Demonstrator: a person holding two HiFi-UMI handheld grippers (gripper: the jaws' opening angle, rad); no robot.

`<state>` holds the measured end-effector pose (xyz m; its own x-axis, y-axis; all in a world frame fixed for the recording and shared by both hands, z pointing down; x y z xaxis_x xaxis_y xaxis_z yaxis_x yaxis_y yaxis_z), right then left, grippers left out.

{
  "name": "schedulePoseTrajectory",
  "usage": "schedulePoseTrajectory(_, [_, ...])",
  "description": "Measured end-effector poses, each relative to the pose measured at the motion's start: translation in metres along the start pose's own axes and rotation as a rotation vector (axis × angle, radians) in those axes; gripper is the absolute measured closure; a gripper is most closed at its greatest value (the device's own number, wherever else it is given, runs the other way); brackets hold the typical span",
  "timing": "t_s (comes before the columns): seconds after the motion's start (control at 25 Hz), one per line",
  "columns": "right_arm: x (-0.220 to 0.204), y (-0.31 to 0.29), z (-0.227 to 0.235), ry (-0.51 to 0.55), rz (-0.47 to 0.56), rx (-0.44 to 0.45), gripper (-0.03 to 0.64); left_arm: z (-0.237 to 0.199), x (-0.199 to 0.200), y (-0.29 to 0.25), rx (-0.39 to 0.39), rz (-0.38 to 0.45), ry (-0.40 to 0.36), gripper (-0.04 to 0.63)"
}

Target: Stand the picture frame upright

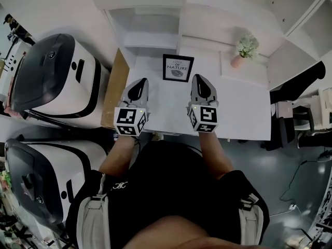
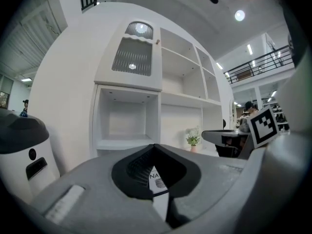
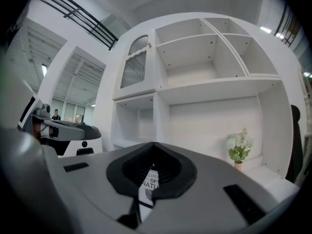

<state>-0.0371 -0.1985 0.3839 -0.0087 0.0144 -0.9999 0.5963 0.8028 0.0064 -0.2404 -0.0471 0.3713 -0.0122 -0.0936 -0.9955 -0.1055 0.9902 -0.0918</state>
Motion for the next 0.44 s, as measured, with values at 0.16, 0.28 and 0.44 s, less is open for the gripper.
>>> schedulePoseTrajectory(0.16, [0.0, 0.006, 0.007, -0.001, 0.0, -0.003, 0.615, 0.011, 0.0, 0.001, -0.002, 0.002, -0.005, 0.578])
schedulePoseTrajectory(0.28, [-0.001, 0.008, 0.008, -0.008, 0.0, 0.002, 0.615, 0.017, 0.001, 0.002, -0.002, -0.003, -0.021, 0.578])
schedulePoseTrajectory(0.44, [-0.001, 0.012, 0.011, -0.014, 0.004, 0.005, 0.615, 0.023, 0.003, 0.001, 0.001, -0.009, -0.043, 0.578])
Point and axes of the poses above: the fingertips, and each gripper's own axes: y backward along the fingers, z to its right, x out of its top, the point moved 10 cm from there along y, backward along the fingers, and after that the axes turned 14 degrees about -x, right-handed, at the moved point
